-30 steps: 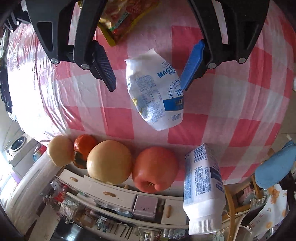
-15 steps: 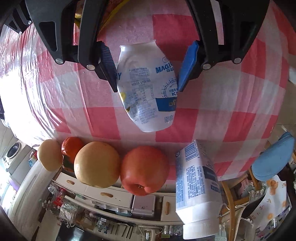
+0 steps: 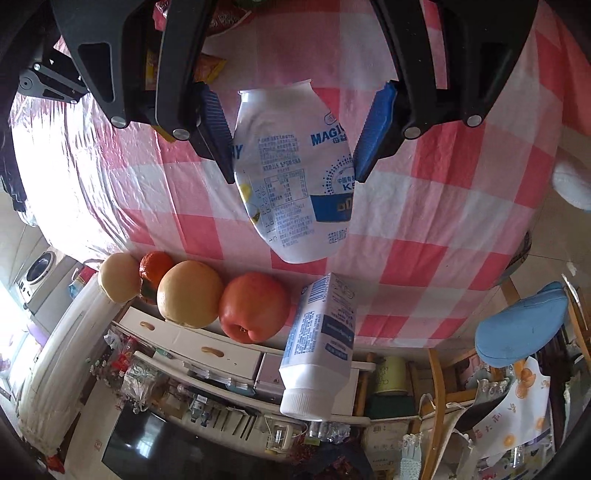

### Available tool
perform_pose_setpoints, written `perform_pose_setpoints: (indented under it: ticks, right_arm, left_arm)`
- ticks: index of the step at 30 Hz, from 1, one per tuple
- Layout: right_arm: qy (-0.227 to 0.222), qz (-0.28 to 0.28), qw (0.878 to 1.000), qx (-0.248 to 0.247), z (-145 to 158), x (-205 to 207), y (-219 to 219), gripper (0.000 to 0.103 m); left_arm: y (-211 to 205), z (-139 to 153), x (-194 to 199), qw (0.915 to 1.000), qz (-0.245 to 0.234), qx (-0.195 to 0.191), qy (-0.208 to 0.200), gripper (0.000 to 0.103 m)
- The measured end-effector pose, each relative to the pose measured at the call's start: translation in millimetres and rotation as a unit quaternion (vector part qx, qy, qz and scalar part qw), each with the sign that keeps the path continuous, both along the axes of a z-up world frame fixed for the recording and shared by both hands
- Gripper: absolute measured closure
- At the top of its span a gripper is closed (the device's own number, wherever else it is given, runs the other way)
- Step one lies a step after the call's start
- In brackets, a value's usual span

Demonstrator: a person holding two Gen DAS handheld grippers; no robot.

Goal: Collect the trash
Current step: 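Grasp the yellow-green snack packet with the right gripper while the left gripper holds the pouch, then carry the pouch with the left gripper while the right gripper carries the snack packet toward the bucket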

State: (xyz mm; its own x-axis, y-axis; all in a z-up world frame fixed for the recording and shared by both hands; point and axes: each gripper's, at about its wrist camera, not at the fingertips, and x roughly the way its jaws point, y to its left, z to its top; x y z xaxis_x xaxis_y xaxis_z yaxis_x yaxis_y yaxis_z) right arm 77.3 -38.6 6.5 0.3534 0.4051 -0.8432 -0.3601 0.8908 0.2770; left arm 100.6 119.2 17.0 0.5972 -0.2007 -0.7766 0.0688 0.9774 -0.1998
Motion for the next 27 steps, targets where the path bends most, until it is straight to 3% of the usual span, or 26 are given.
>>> perform_pose_setpoints:
  ticks: [7,13,27]
  right_arm:
    - [-0.015,-0.002,1.000,0.003,8,-5,-6,0.074]
    - [-0.041,-0.005,0.999,0.001,20,-13,-12,0.077]
    - [-0.100,-0.018,0.995,-0.008,54,-28,-3,0.079]
  left_arm:
    - [19,16,-40,0.9993,0.016,-0.030,-0.017,0.039]
    - [38,21,-70,0.9970,0.031,-0.066,-0.028,0.039]
    - [83,31,-100,0.9937,0.047,-0.083,-0.060,0.039]
